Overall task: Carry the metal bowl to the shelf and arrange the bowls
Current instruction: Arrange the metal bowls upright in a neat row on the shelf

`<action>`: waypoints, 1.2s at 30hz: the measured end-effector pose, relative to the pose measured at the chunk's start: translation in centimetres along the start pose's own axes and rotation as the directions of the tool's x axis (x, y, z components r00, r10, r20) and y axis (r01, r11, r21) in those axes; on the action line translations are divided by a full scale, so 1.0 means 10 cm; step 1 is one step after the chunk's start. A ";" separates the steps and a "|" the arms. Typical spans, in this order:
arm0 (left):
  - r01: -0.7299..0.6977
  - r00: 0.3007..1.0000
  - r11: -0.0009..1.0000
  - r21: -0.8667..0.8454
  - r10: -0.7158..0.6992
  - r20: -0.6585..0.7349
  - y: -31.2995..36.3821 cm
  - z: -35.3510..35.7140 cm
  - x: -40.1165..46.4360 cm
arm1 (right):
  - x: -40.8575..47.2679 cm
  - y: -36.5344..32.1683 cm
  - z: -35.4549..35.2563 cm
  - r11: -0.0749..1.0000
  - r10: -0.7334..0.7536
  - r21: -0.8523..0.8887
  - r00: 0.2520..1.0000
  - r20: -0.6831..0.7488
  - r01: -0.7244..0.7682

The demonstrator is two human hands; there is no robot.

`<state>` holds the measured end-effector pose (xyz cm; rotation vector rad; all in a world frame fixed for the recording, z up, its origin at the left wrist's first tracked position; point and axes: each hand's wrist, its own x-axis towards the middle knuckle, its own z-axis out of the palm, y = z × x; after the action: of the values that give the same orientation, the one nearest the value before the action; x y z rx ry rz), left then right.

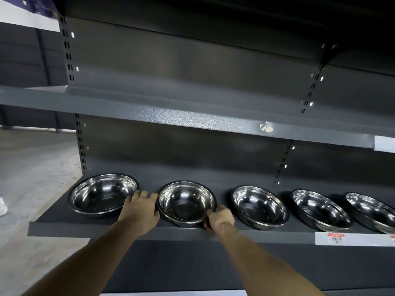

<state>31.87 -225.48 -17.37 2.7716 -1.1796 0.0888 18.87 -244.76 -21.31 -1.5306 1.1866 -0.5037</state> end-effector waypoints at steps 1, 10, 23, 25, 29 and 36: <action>-0.002 1.000 1.000 0.004 0.002 0.001 0.00 -0.01 0.00 | 0.01 0.01 0.00 1.000 0.002 0.014 1.000 -0.006 -0.002; 0.012 1.000 1.000 0.002 -0.012 0.011 -0.02 -0.02 -0.03 | -0.16 -0.02 -0.05 0.957 -0.081 -0.289 0.985 -0.152 0.034; 0.168 0.986 0.986 0.001 -0.168 0.008 -0.84 -0.19 -0.29 | -0.67 -0.51 1.20 0.975 -0.191 -0.082 0.964 0.186 0.209; 0.191 0.981 0.982 0.002 -0.191 0.021 -1.00 -0.22 -0.34 | -0.75 -0.53 1.42 0.982 -0.157 -0.065 0.956 0.249 0.178; 0.214 0.977 0.977 0.008 -0.214 0.020 -1.20 -0.26 -0.40 | -0.84 -0.57 1.66 0.987 -0.111 -0.075 0.944 0.312 0.141; 0.255 0.967 0.967 -0.001 -0.255 0.015 -1.36 -0.21 -0.41 | -0.81 -0.61 1.92 0.988 -0.059 -0.109 0.915 0.399 0.111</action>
<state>38.85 -212.94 -17.01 2.8977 -0.8143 0.0412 33.68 -228.93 -19.88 -1.7037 0.8528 -0.1603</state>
